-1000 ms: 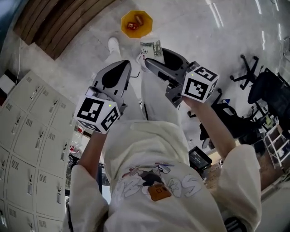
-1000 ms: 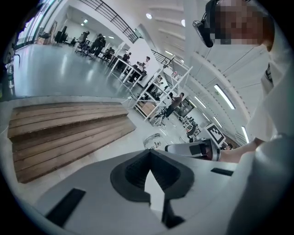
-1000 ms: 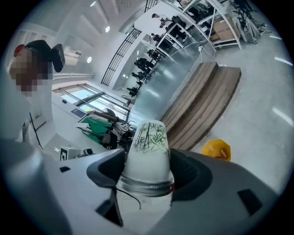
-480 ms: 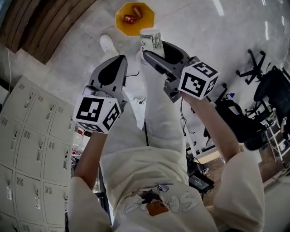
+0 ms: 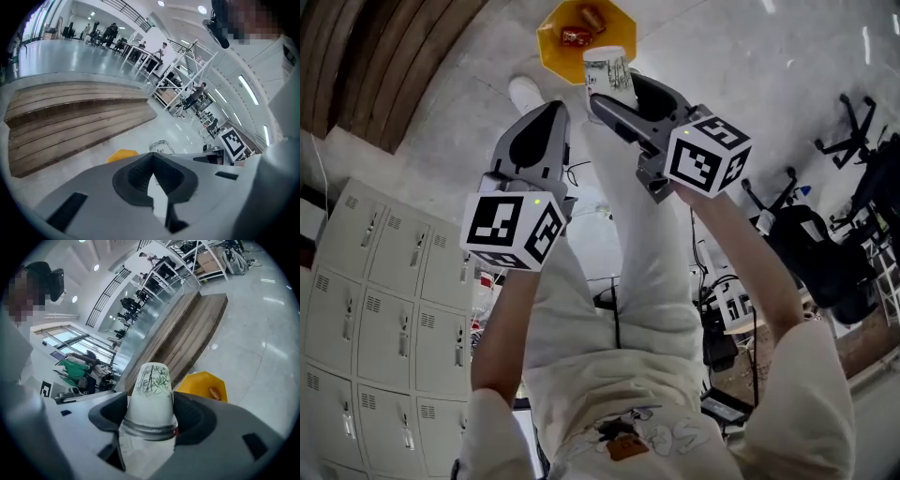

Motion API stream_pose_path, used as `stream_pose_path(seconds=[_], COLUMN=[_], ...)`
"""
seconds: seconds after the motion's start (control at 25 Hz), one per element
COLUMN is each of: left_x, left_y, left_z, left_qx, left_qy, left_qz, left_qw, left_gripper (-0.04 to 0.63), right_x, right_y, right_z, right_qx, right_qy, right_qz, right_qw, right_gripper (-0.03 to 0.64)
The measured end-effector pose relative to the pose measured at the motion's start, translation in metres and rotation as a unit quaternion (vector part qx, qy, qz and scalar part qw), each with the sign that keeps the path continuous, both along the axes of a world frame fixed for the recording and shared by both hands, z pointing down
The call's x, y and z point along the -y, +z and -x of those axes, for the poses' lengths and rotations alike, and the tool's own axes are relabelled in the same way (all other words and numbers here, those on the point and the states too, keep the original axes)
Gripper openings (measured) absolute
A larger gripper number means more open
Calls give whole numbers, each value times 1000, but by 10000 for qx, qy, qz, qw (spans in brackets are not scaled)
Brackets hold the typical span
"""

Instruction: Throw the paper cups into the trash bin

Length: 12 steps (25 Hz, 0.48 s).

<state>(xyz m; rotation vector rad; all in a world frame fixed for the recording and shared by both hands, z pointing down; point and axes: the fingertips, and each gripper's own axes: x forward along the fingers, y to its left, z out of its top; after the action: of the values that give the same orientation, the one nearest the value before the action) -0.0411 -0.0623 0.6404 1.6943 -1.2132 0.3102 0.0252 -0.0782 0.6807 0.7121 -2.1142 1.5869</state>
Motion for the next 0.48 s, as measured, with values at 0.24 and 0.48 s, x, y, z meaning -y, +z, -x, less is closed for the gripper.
stream_pose_path(seconds=[0.24, 0.48], left_x=[-2, -4], left_y=[71, 143], left_z=[7, 8], left_qx=[159, 431], left_qy=[-71, 77], left_qz=[194, 381], left_qw=[9997, 9983], left_gripper=[6, 6], right_x=[4, 4], right_y=[63, 126], right_z=[4, 0], right_qx=[-85, -339], right_qy=[4, -227], right_qz=[-23, -164], right_qw=[10000, 9990], right_gripper=[313, 313])
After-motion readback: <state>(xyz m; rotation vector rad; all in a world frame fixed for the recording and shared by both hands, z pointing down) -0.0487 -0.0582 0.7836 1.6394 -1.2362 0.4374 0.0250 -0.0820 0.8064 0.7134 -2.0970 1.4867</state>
